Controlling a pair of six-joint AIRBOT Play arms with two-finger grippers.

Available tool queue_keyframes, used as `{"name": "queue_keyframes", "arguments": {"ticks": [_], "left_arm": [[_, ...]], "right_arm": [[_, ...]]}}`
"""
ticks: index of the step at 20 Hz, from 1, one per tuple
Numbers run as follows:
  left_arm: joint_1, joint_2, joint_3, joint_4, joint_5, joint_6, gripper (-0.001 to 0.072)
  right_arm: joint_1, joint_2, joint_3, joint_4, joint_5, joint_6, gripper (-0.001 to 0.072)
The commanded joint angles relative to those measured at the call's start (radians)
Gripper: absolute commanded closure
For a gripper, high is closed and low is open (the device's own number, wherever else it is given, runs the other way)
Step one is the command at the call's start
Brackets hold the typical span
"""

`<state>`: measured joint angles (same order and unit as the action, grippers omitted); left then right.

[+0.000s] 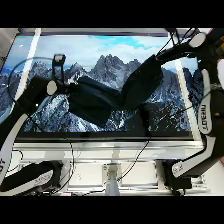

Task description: Fold the clothes and pants, and hang the long-sleeved shirts on hangers.

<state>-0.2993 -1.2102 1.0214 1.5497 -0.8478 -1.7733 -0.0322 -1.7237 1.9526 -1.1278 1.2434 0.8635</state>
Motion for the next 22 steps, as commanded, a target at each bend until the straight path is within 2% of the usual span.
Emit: {"name": "queue_keyframes", "arguments": {"ticks": [1,3,4,5,7,8,9,10,14,17,20,22], "left_arm": [[0.0,0.087,-0.168,-0.231,0.037,0.004,0.0503],[0.0,0.158,-0.255,-0.344,0.032,0.013,0.049],[0.0,0.183,-0.301,-0.421,0.027,0.024,0.0443],[0.0,0.197,-0.341,-0.509,0.026,0.046,0.0426],[-0.005,0.198,-0.414,-0.717,0.042,0.144,0.0342],[-0.016,0.194,-0.442,-0.795,0.067,0.187,0.0183],[-0.031,0.185,-0.459,-0.837,0.095,0.188,0.0074],[-0.049,0.17,-0.465,-0.855,0.122,0.188,0.0006],[-0.151,0.086,-0.465,-0.886,0.198,0.188,0.0011],[-0.219,0.018,-0.465,-0.886,0.243,0.188,0.0012],[-0.229,0.001,-0.464,-0.888,0.203,0.191,0.0012],[-0.213,0.015,-0.463,-0.876,0.183,0.225,0.0012]], "right_arm": [[-0.013,0.132,0.008,-0.062,0.052,-0.02,0.0645],[-0.039,0.194,0.005,-0.069,0.121,-0.02,0.0645],[-0.055,0.221,0.005,-0.079,0.167,-0.02,0.0645],[-0.069,0.246,-0.005,-0.083,0.204,-0.02,0.0646],[-0.099,0.304,-0.063,-0.084,0.236,-0.016,0.0645],[-0.111,0.336,-0.109,-0.084,0.24,-0.013,0.0645],[-0.119,0.368,-0.161,-0.085,0.241,-0.013,0.0645],[-0.124,0.393,-0.207,-0.088,0.246,-0.013,0.0646],[-0.124,0.45,-0.34,-0.109,0.261,-0.013,0.0645],[-0.124,0.452,-0.351,-0.108,0.262,-0.013,0.0645],[-0.124,0.458,-0.351,-0.109,0.26,-0.013,0.0645],[-0.124,0.464,-0.351,-0.109,0.259,-0.013,0.0645]]}}
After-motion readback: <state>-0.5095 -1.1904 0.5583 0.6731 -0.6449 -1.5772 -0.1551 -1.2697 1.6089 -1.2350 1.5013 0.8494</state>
